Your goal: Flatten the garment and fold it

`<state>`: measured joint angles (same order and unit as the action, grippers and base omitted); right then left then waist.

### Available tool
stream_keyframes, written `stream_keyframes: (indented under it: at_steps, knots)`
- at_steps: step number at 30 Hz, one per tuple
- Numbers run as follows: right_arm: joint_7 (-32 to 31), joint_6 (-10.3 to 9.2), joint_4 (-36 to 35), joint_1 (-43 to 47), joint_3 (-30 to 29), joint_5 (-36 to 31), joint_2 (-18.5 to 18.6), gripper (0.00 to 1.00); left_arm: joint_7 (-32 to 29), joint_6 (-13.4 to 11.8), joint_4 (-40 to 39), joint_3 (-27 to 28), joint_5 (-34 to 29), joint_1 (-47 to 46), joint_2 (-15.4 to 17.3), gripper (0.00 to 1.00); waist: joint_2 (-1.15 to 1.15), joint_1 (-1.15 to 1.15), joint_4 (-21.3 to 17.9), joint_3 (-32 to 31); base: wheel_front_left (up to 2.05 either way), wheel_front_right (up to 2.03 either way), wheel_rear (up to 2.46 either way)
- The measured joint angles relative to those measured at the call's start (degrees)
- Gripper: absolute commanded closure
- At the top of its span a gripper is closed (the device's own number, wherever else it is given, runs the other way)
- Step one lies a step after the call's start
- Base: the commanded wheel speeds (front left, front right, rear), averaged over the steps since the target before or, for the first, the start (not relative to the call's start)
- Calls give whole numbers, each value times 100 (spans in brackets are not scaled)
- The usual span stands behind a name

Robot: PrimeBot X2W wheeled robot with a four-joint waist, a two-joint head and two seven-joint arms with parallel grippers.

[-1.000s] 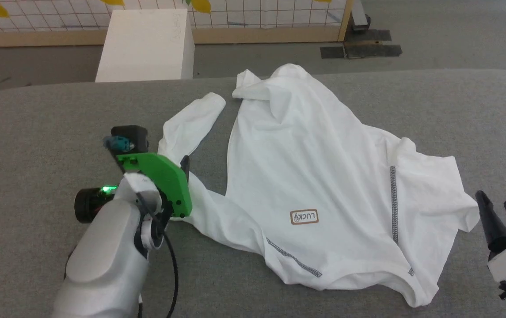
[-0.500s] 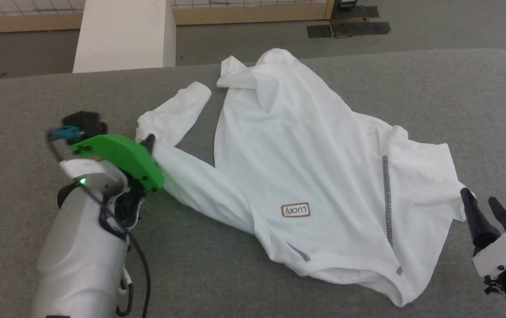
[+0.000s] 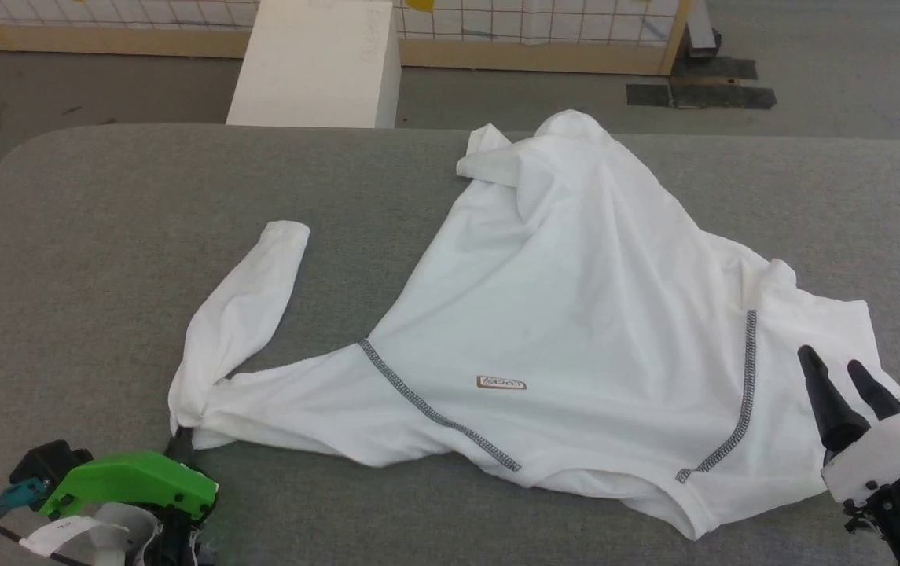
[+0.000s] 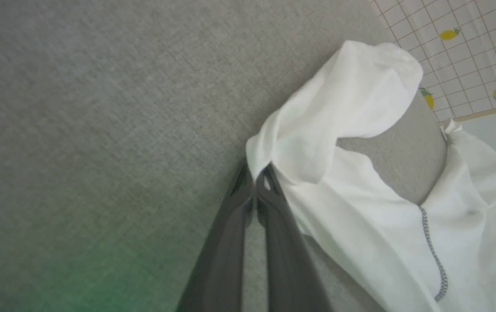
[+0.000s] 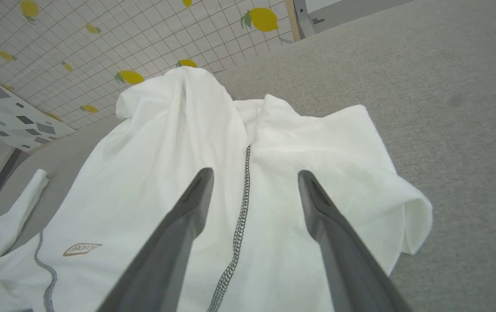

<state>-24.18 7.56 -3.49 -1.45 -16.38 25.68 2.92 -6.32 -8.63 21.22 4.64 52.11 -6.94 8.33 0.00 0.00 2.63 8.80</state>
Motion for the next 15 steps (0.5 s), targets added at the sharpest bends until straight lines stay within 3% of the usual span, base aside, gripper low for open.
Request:
stream_keyframes:
  at_steps: [3,7,11,15]
  knots:
    - [-2,0,3,0,66,0,0,0,312,-7,-222,71,-70,-1,1,0,0,0,121,-34,0,0,0]
    - [-9,0,22,-1,146,1,-2,0,646,-109,-954,-88,-627,0,272,0,0,0,186,-109,0,0,0]
    - [0,0,80,16,171,22,-2,0,69,-285,-1703,-794,-1204,77,469,0,0,0,169,-153,0,0,0]
    - [22,0,131,55,164,60,0,0,-972,-445,-1975,-1562,-1383,237,383,0,0,0,130,-141,0,0,0]
